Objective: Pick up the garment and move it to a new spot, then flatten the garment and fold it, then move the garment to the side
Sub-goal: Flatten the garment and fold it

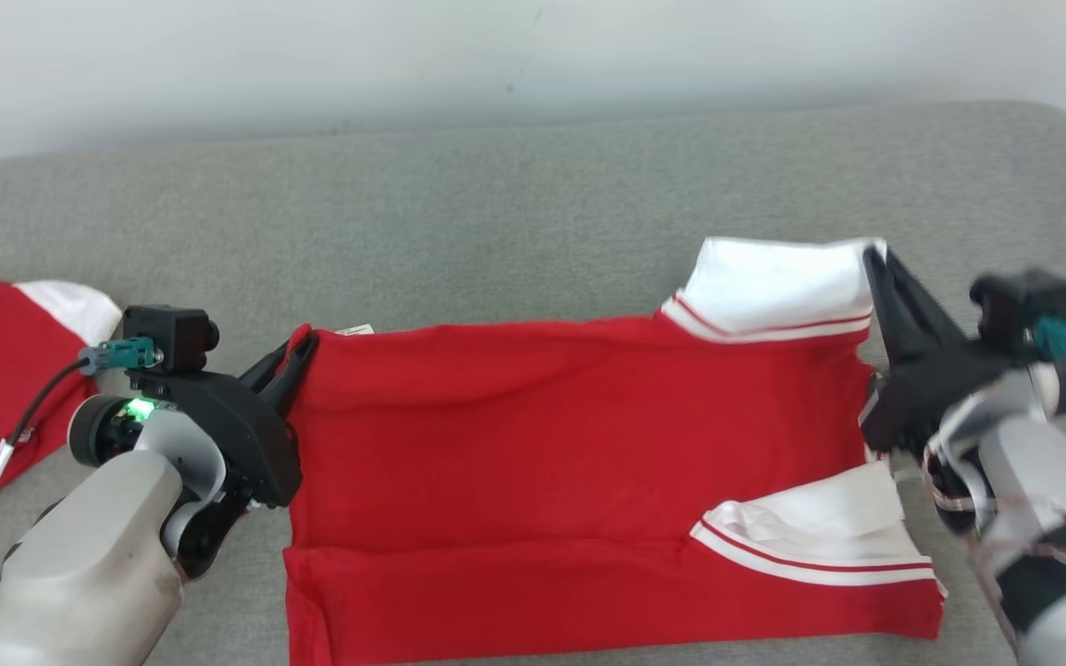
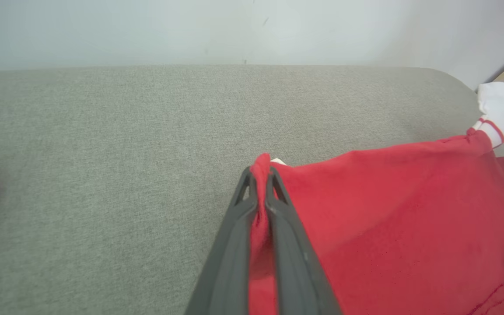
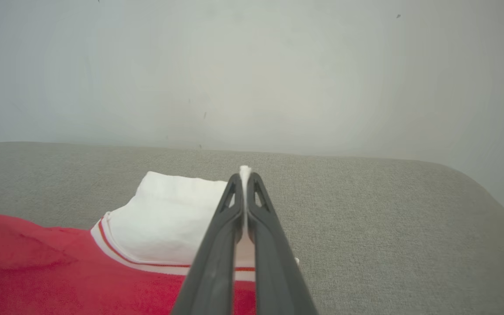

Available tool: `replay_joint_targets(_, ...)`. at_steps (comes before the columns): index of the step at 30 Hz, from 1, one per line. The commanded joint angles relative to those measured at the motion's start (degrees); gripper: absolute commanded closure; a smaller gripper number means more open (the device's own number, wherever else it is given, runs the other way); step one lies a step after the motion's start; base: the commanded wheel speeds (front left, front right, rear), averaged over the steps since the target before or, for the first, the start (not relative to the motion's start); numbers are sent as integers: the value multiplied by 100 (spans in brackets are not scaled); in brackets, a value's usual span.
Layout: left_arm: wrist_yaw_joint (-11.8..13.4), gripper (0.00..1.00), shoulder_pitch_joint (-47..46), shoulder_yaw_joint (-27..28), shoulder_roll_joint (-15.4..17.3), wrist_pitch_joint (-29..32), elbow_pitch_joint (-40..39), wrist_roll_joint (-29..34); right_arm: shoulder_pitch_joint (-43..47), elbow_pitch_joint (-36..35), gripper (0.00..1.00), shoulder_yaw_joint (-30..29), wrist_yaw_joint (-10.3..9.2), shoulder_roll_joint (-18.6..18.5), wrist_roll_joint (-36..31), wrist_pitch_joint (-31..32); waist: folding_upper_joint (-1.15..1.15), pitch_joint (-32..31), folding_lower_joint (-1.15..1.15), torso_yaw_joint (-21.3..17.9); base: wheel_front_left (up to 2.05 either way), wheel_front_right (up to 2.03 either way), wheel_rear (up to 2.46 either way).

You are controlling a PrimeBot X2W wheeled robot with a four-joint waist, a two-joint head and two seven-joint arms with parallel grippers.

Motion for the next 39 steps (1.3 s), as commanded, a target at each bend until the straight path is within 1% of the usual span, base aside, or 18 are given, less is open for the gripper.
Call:
replay_joint_targets(1,9,100,70,-13,32,-48,31,93,215,-158,100,-25,-13,-57,52,31,0,-137,1,-132,0,0,0)
replay_joint_targets(3,9,100,90,-83,55,-179,60,189,616,-627,100,-133,-13,-108,111,138,0,-186,1,-173,0,0,0)
replay_joint_targets(7,16,100,267,-75,28,-425,55,231,1405,-1490,100,-425,-13,-52,42,411,0,-292,1,-245,0,0,0)
replay_joint_targets(10,101,100,464,-108,72,-606,-69,420,1955,-2009,100,-687,-13,43,-27,620,0,-365,1,-247,0,0,0)
replay_joint_targets(13,212,100,801,9,60,-699,-330,473,2461,-2467,100,-967,-13,155,-136,784,0,-428,1,-183,0,0,0)
replay_joint_targets(16,397,100,1119,154,115,-736,-657,651,2915,-2806,100,-1246,-13,289,-241,896,0,-490,1,-98,0,0,0)
replay_joint_targets(18,514,100,1361,372,107,-735,-914,765,3193,-2973,100,-1414,-13,366,-290,961,0,-525,1,-34,0,0,0)
replay_joint_targets(25,716,100,2131,970,21,-733,-1518,1201,3932,-3332,100,-1807,-13,624,-414,1143,0,-635,1,52,0,0,0)
replay_joint_targets(26,751,70,2236,1076,5,-733,-1597,1262,3998,-3346,100,-1832,-13,670,-412,1169,0,-654,1,53,0,0,0)
replay_joint_targets(27,778,4,2355,1189,-10,-731,-1664,1341,4042,-3358,60,-1840,-13,689,-416,1182,0,-678,1,48,0,0,0)
replay_joint_targets(28,815,0,2457,1324,-41,-730,-1755,1428,4077,-3372,3,-1852,-13,688,-429,1186,0,-701,1,44,0,0,0)
replay_joint_targets(29,815,0,2562,1439,-70,-729,-1823,1513,4109,-3374,0,-1864,-13,691,-426,1190,0,-728,1,44,0,0,0)
replay_joint_targets(35,831,0,3227,2245,-302,-729,-2281,1988,4202,-3377,0,-2039,-13,648,-264,1251,0,-911,1,83,0,0,0)
replay_joint_targets(38,866,0,3552,2773,-425,-730,-2550,2342,4151,-3284,0,-2139,-13,552,-280,1346,0,-976,1,129,0,0,0)
replay_joint_targets(39,866,0,3552,2773,-425,-730,-2550,2342,4151,-3284,0,-2139,-13,552,-280,1346,0,-976,1,129,0,0,0)
